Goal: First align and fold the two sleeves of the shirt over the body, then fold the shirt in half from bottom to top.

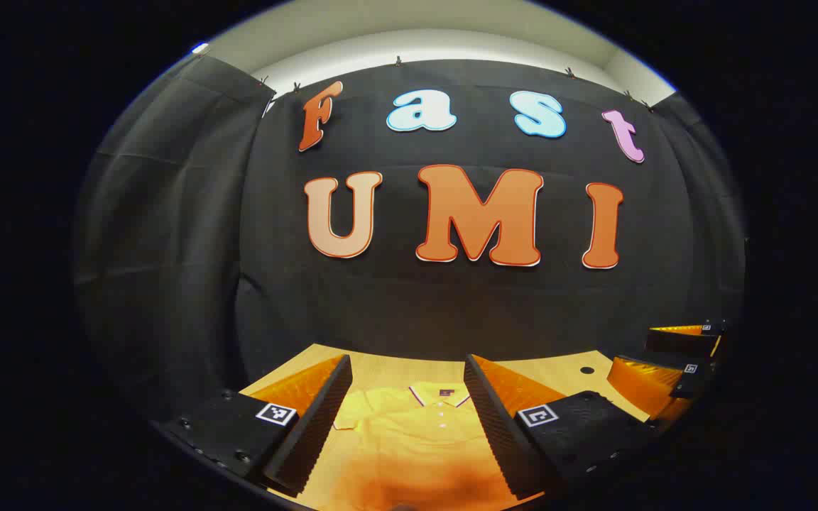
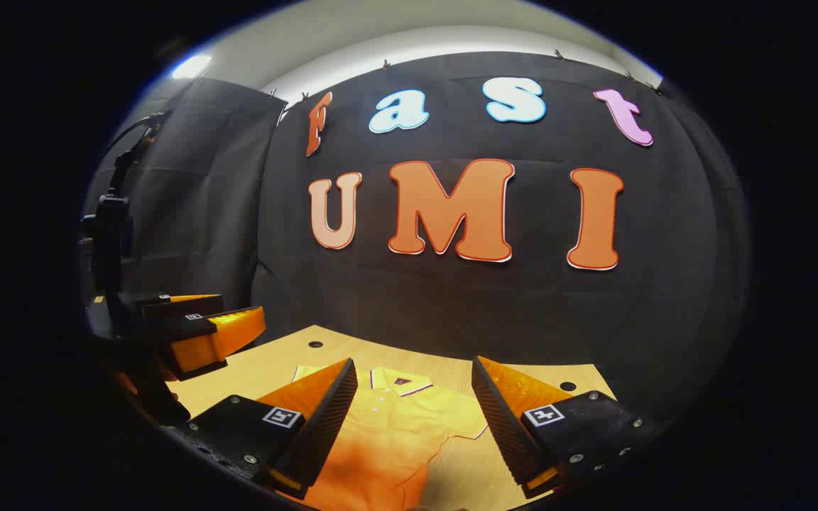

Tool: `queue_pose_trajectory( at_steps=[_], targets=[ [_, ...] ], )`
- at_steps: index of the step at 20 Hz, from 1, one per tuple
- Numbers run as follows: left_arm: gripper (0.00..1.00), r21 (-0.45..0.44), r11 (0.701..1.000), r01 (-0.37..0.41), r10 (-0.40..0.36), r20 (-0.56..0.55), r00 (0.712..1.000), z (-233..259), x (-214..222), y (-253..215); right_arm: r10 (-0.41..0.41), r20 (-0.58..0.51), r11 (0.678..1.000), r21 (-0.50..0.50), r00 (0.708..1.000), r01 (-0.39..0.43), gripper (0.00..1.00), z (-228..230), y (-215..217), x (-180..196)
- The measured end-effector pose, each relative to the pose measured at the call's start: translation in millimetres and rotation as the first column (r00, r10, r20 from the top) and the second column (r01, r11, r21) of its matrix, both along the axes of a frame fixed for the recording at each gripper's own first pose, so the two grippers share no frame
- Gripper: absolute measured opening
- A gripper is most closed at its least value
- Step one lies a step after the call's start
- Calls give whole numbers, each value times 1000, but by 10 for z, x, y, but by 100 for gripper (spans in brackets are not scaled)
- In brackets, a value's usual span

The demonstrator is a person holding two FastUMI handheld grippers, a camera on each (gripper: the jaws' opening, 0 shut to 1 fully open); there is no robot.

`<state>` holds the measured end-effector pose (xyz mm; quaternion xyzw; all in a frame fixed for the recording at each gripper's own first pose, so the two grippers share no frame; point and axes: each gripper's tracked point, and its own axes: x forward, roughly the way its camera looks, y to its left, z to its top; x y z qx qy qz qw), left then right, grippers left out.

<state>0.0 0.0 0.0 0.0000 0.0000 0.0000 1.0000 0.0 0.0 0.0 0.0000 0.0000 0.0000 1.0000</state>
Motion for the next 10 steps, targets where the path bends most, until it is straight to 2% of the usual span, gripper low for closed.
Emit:
queue_pose_trajectory(
  at_steps=[4,10],
  targets=[
    [98,1,1000,5,-5,14,1000,110,44,446,-33,7,999,29,999,33,98,140,259,86],
    [97,5,1000,12,-12,22,1000,254,162,943,-60,-7,998,-3,998,60,98,244,574,200]
  ],
)
